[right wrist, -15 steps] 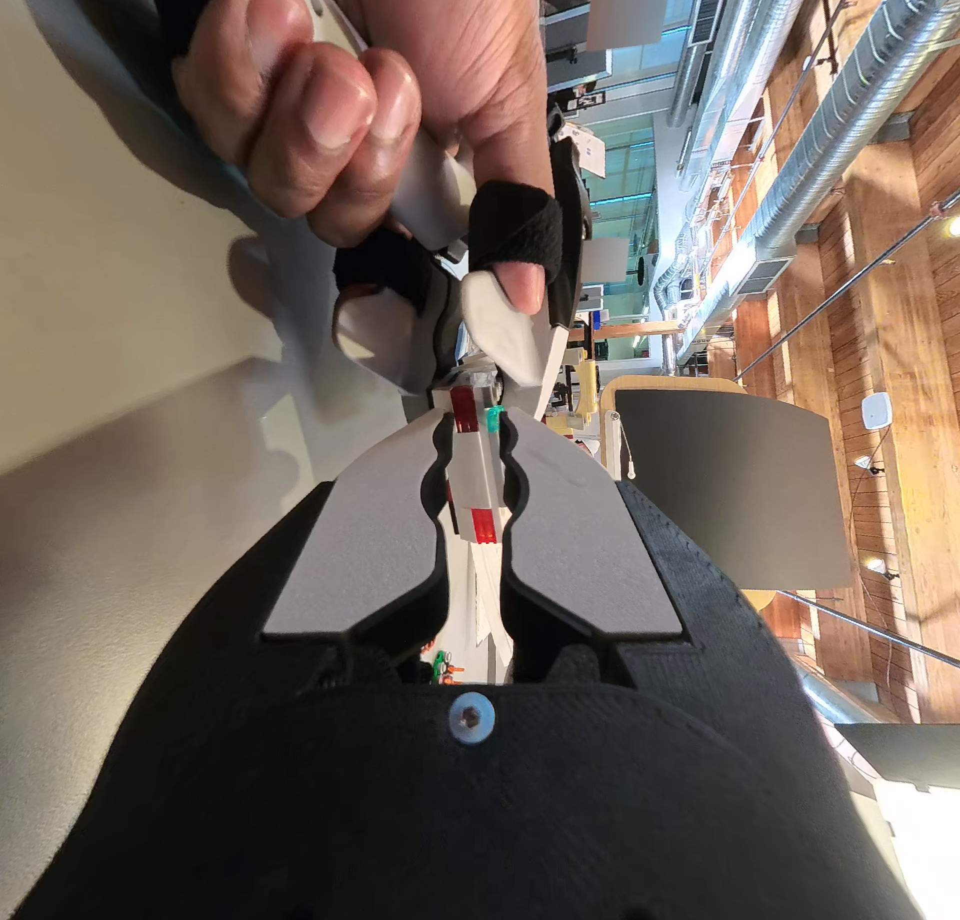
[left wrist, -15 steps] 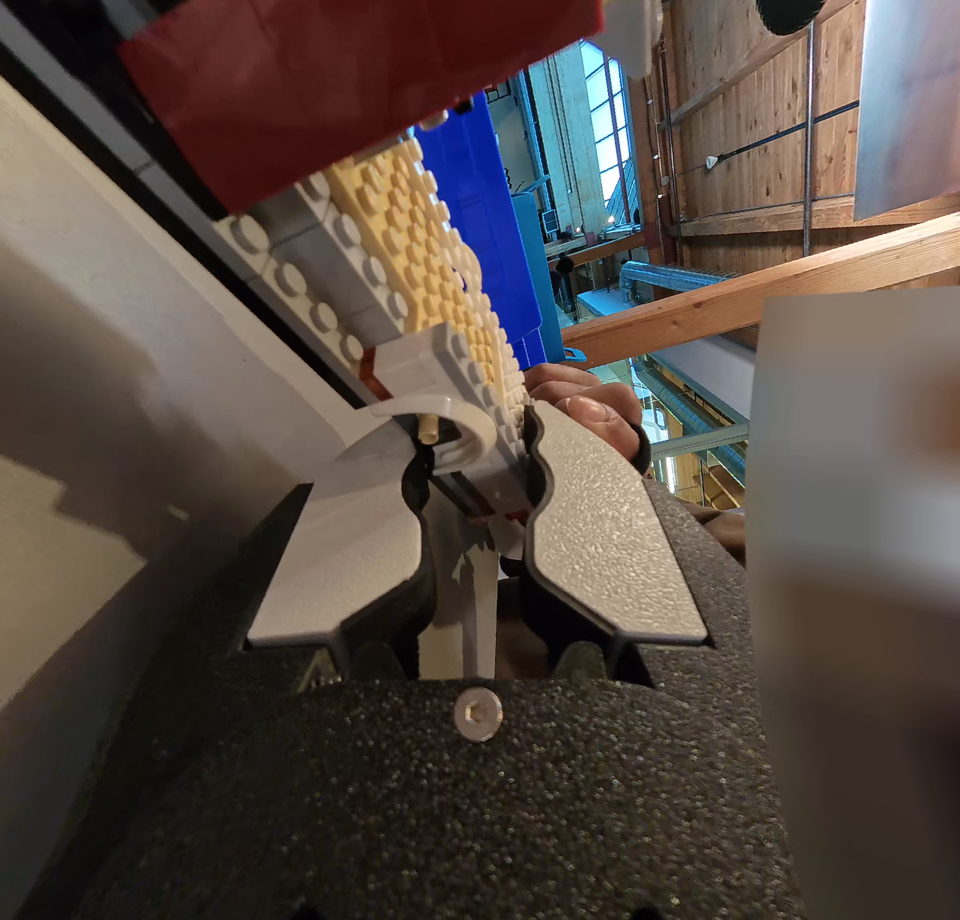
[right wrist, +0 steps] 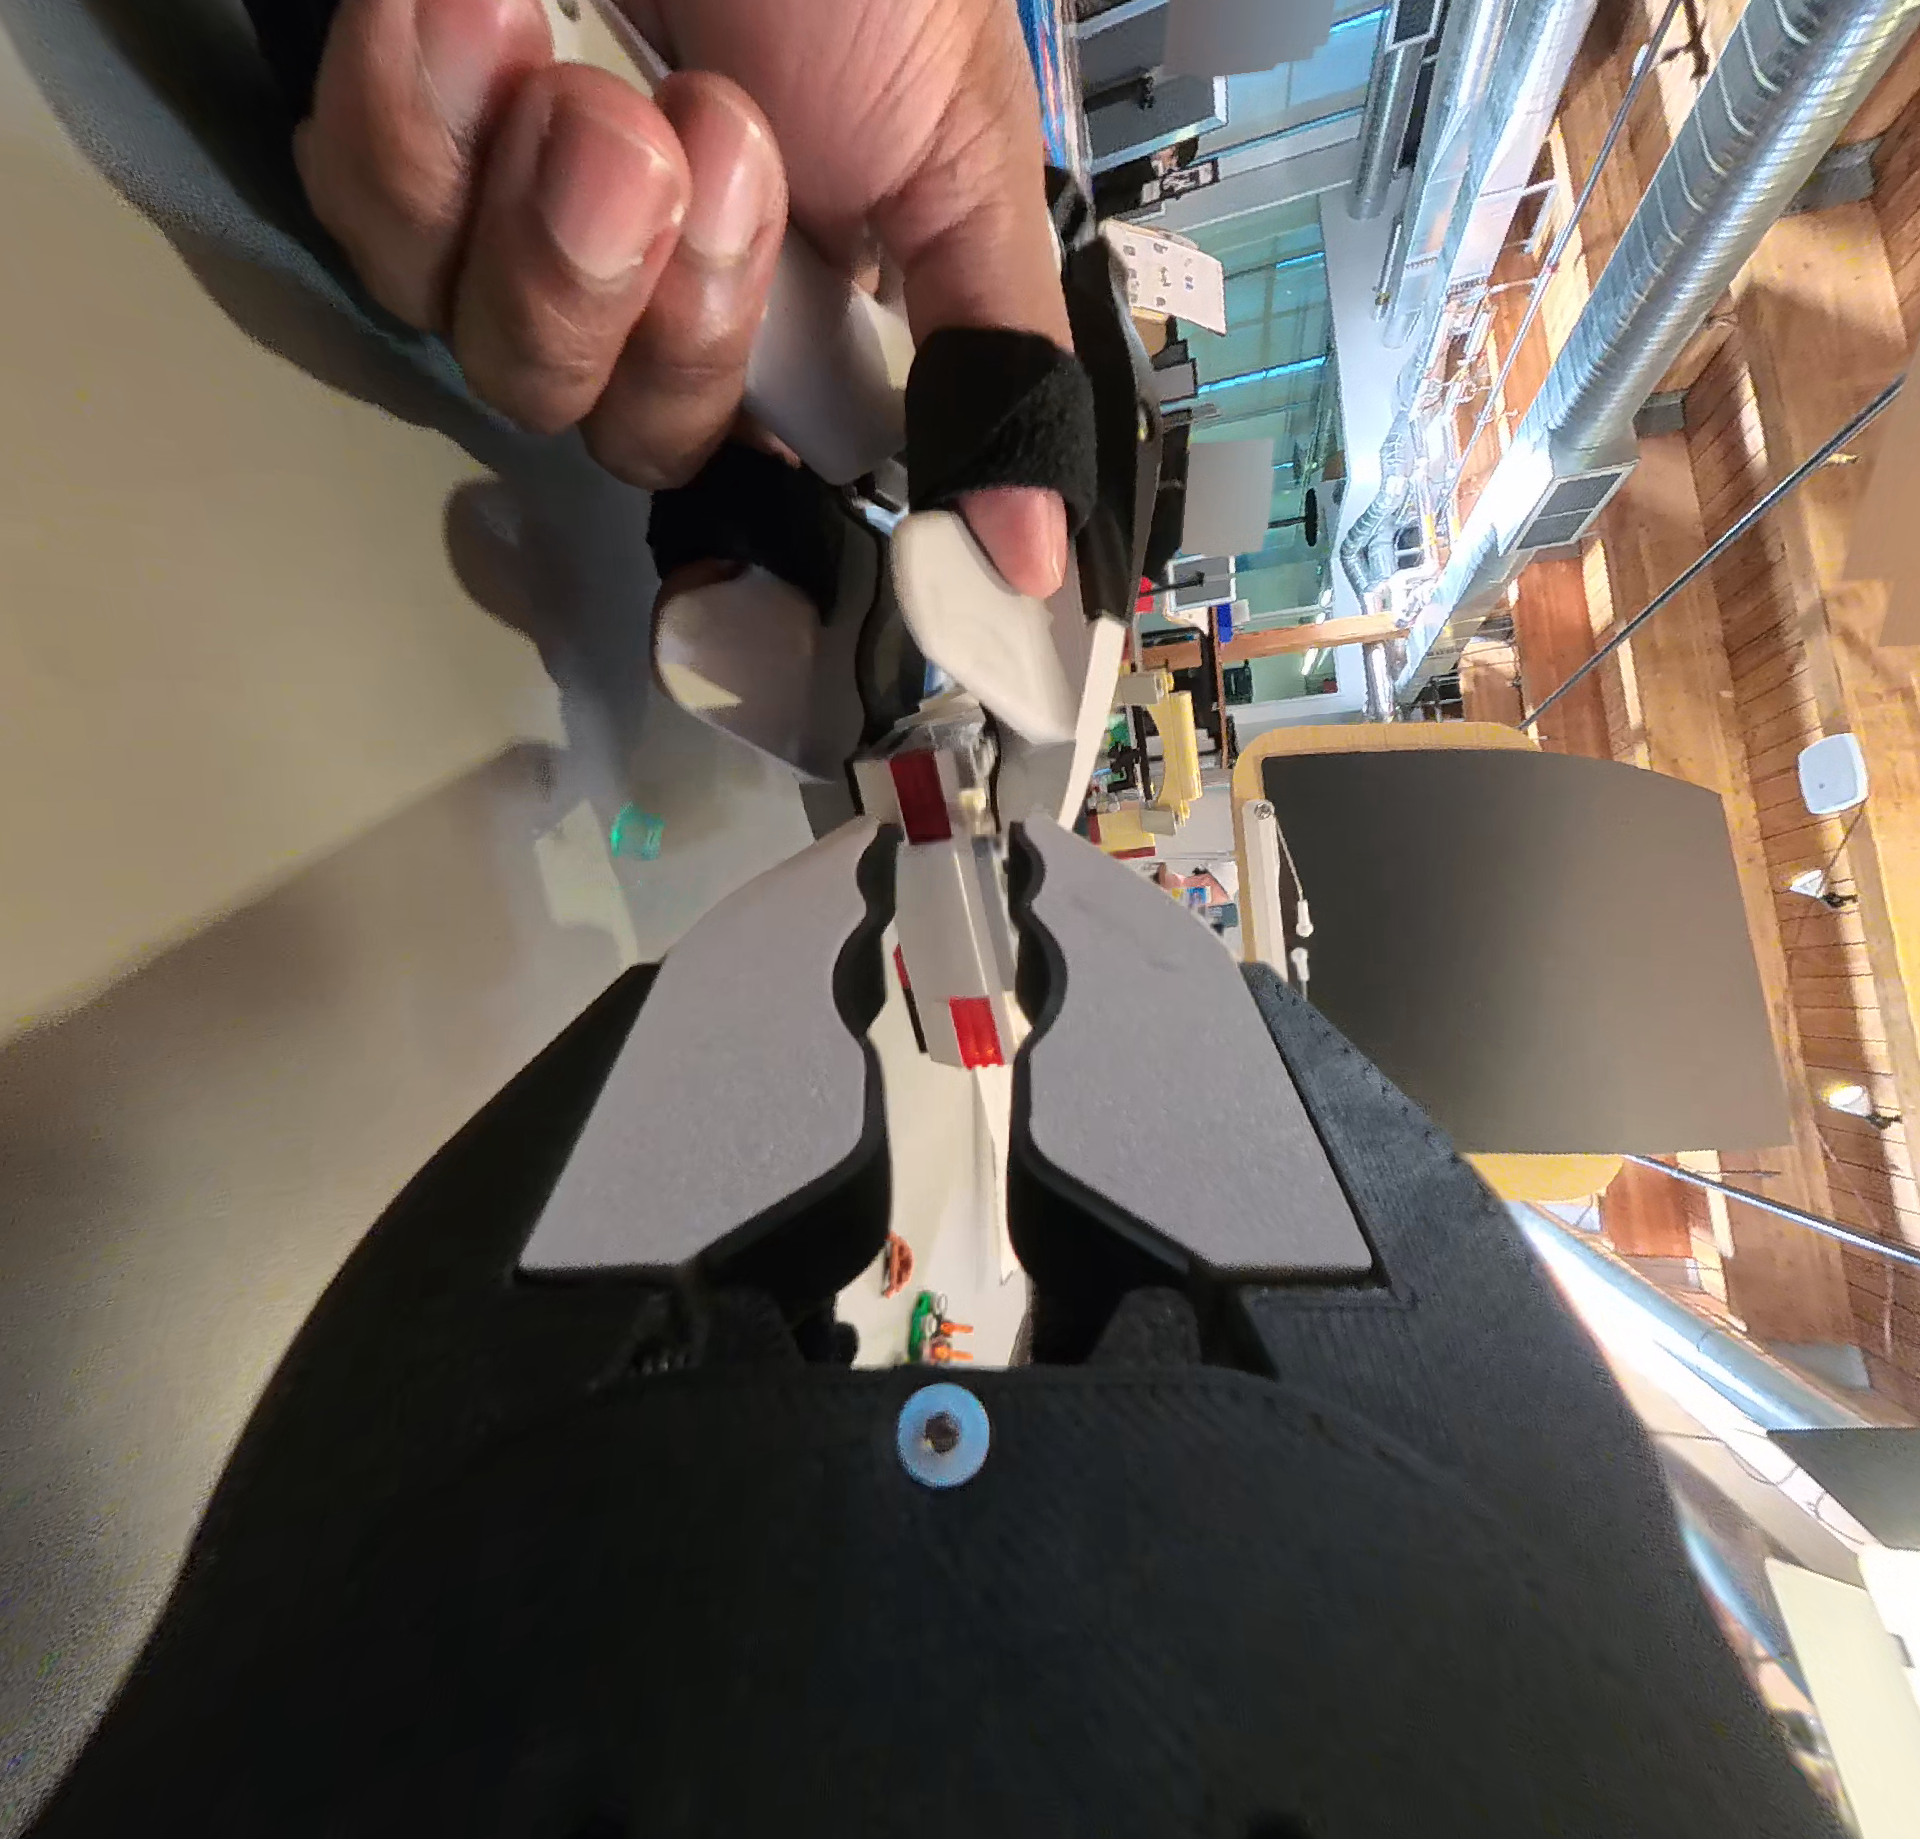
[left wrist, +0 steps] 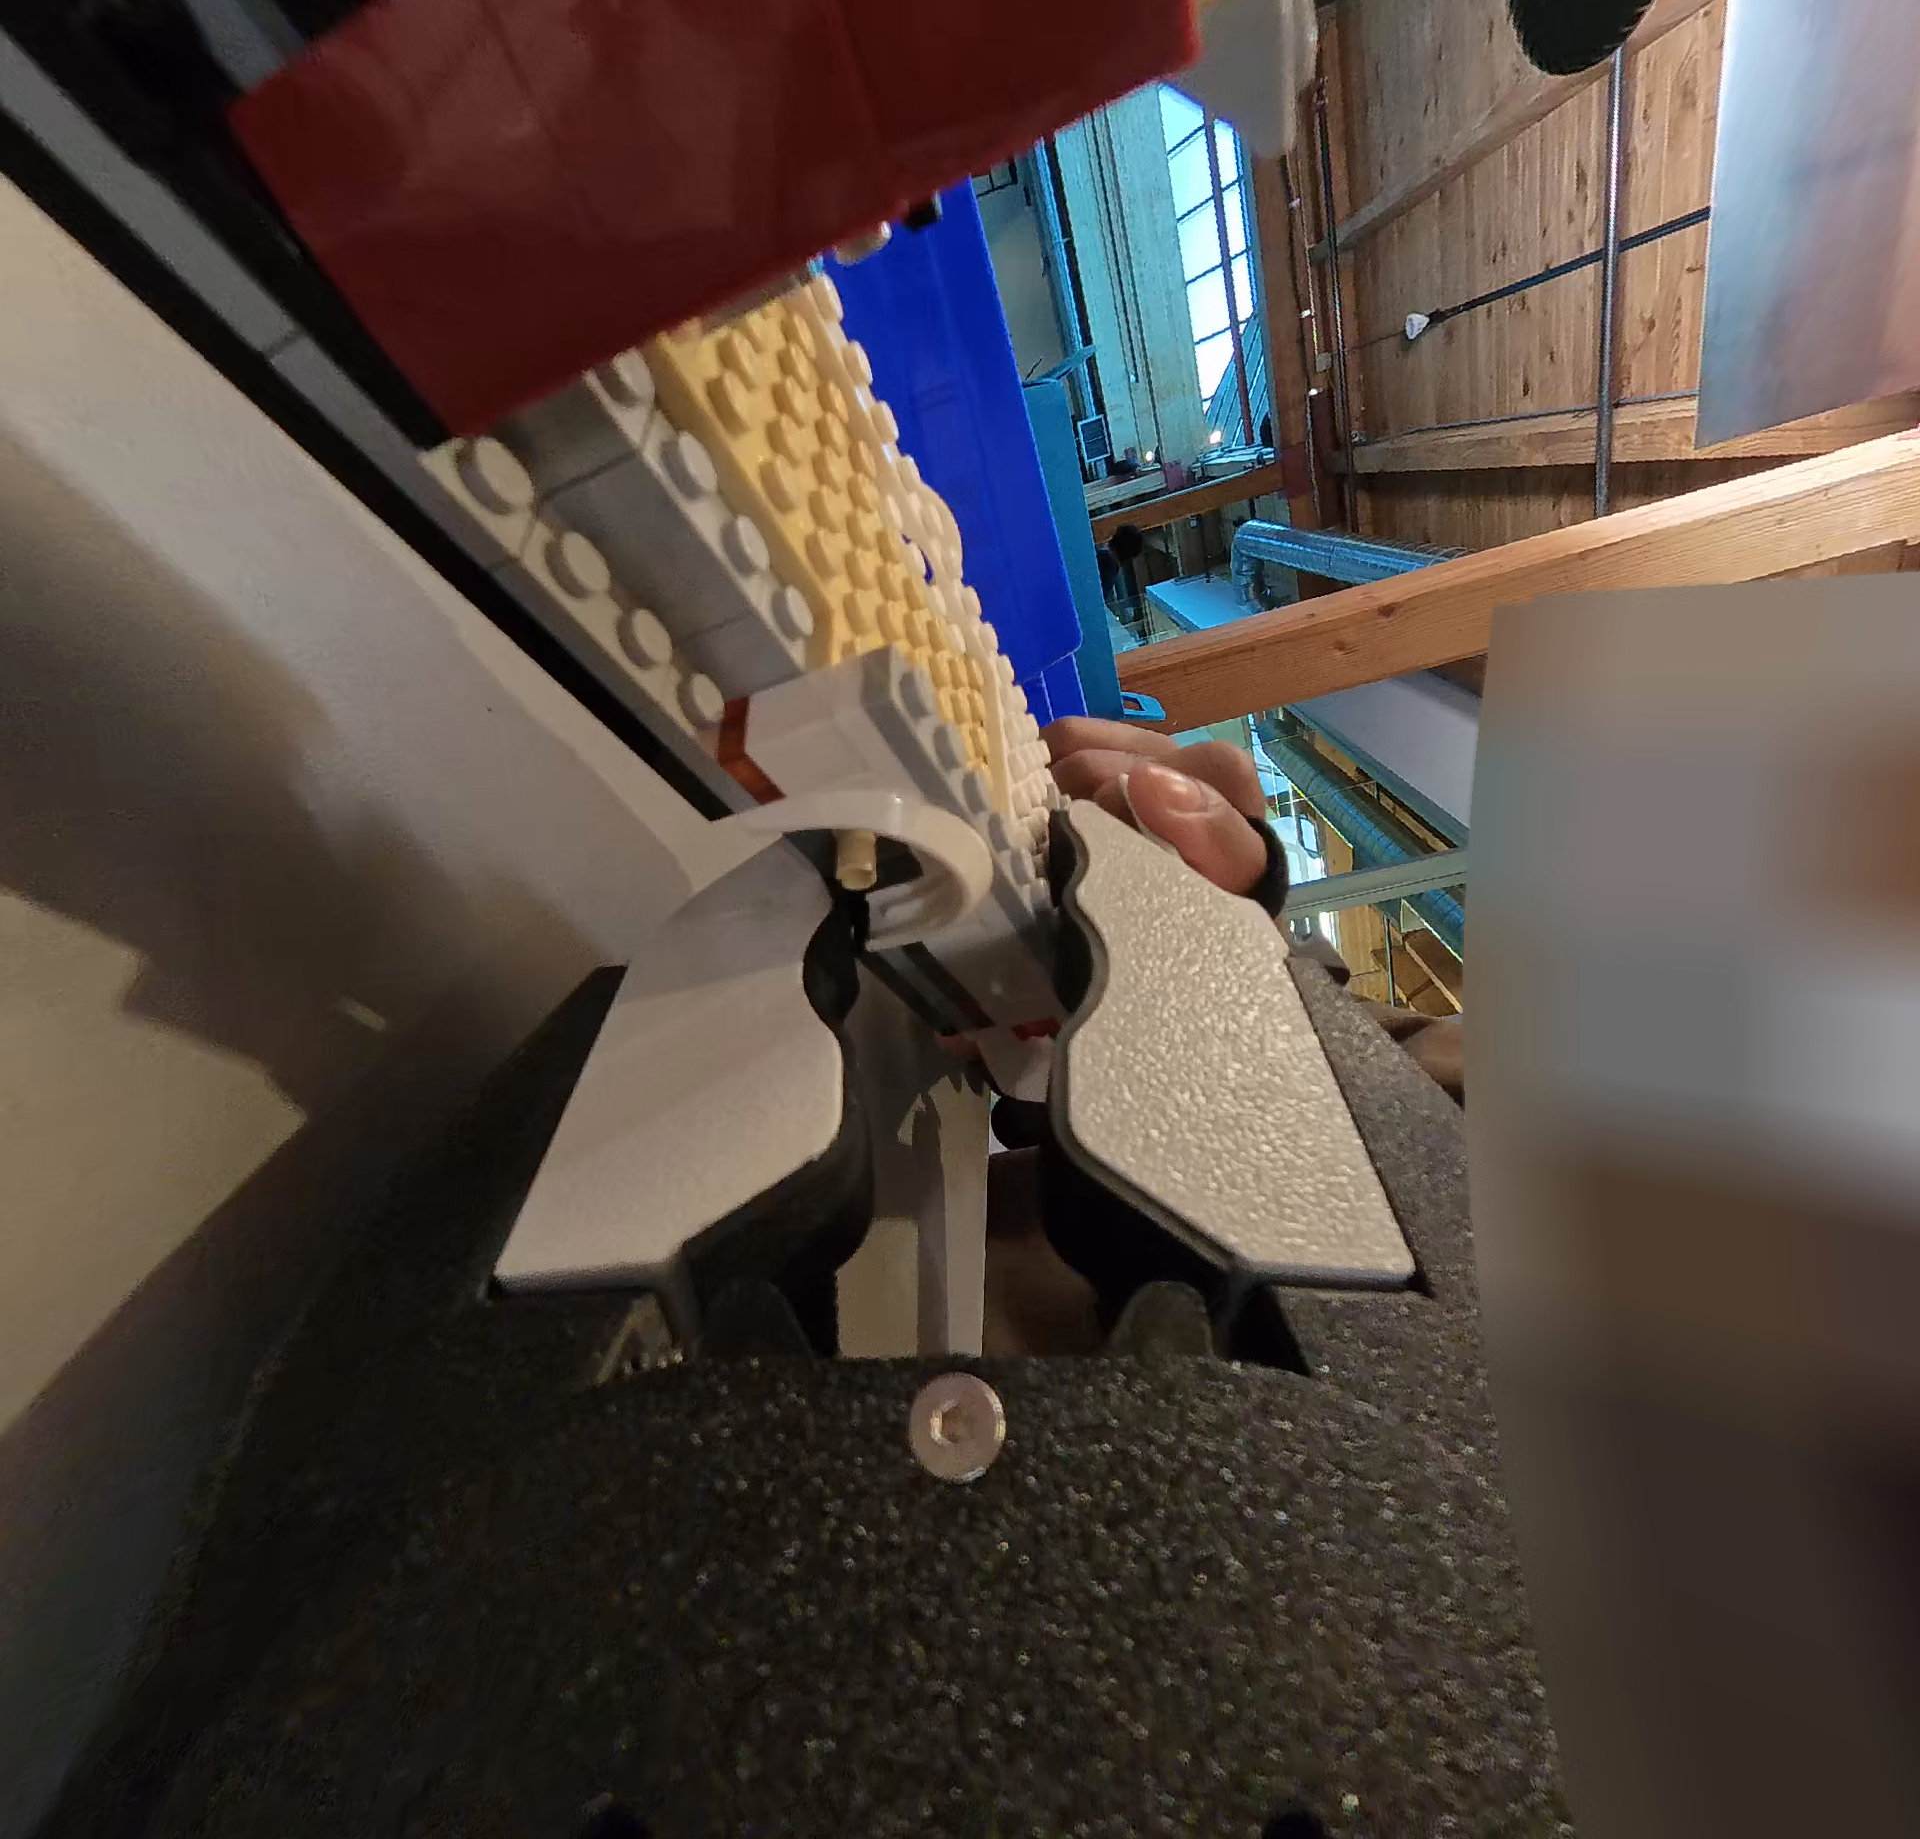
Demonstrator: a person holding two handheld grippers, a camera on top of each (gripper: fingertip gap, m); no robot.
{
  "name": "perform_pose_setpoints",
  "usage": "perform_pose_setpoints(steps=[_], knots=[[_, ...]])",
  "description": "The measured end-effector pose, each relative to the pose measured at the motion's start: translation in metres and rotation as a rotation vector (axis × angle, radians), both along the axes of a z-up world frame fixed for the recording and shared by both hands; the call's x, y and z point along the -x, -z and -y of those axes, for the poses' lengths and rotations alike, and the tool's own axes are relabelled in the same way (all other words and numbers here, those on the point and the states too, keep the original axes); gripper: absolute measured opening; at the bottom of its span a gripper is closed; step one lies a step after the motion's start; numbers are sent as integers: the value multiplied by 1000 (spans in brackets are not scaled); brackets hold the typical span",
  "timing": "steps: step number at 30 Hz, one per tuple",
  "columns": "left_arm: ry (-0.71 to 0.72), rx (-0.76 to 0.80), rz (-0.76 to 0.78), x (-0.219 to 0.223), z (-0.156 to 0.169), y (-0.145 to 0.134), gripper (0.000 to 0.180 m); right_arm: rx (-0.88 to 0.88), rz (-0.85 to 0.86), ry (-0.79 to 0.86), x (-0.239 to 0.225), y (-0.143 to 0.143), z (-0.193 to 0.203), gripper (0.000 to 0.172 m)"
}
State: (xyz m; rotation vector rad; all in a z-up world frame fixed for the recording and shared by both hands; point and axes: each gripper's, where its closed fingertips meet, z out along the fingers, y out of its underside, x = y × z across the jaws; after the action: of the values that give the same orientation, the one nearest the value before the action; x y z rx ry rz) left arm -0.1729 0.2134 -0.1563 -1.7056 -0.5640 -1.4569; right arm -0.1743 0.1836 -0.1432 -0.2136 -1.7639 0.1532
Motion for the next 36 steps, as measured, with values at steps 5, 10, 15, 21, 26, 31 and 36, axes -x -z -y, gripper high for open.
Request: perform_pose_setpoints(steps=[5,10,15,21,26,31,36], knots=[[-10,0,-9,3,0,1,35,77,56,38,-7,3,-14,20],[-25,5,-4,9,-1,2,35,194,146,49,-17,6,-17,16],[-38,5,-15,14,-2,2,35,300,283,13,-27,21,2,14],[-33,10,-17,13,-1,3,35,509,469,18,-31,42,25,13],[-30,9,-19,13,0,2,35,666,565,105,-26,58,31,13],[-26,6,-22,13,1,1,35,767,608,178,-18,65,36,17],[-16,6,-19,10,1,1,35,878,674,249,-12,72,39,19]])
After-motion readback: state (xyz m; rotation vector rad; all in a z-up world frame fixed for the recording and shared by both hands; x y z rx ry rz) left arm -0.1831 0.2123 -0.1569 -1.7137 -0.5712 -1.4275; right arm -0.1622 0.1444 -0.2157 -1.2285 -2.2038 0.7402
